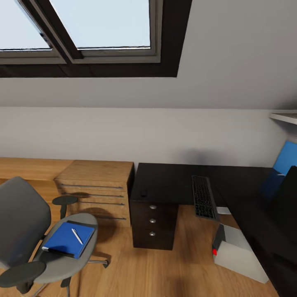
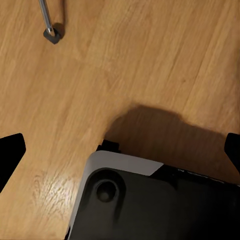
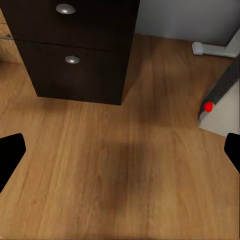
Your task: In the bedroom, organize the workspace by keeping the computer under the desk, ensuring the monitor is on the desk, placing the keyboard on the desk next to the monitor, placing the mouse on the desk next to the keyboard, moving the folder from the swivel chair onto the desk next to the mouse, stacking the notebook on top of the folder with the pen on top of the notebook, and positioning the swivel chair next to the desk.
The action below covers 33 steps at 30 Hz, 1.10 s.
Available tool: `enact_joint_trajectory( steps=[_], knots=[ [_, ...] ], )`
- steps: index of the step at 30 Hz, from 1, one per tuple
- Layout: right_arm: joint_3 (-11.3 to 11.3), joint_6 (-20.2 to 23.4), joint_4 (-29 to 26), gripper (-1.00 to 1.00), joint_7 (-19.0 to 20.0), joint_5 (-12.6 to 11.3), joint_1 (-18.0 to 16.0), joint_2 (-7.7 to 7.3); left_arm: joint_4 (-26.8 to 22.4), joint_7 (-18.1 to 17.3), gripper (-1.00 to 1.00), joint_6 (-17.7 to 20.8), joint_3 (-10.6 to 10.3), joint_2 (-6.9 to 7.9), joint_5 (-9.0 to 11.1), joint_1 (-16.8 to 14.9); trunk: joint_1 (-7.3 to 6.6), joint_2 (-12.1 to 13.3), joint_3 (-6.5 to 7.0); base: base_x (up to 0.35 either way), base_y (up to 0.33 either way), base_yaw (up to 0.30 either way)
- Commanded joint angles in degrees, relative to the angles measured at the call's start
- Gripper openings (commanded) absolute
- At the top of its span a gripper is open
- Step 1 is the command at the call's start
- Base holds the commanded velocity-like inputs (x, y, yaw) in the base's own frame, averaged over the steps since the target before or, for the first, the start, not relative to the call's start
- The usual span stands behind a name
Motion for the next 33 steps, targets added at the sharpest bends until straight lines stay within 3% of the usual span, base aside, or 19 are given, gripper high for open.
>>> enact_joint_trajectory(
  steps=[1, 7, 33],
  knots=[
    [0.48, -0.32, 0.05, 1.00, -0.33, -0.59, -0.09, -0.02, -0.13, 0.47, 1.00, 0.23, -0.48, 0.08, 0.44, -0.02, 0.03, -0.14, -0.13, -0.032, -0.100, 0.000],
    [0.48, -0.32, 0.05, 1.00, -0.33, -0.59, -0.10, -0.02, -0.05, 0.50, 1.00, 0.23, -0.54, -0.72, 0.44, -0.02, 0.03, -0.14, -0.13, -0.183, -0.027, 0.000],
    [0.48, -0.39, 0.68, 1.00, -0.33, -0.51, -0.09, 0.15, -0.01, 0.50, 1.00, 0.05, -0.53, -0.92, 0.44, -0.02, 0.03, -0.14, -0.13, -0.334, -0.013, 0.000]
  ],
)
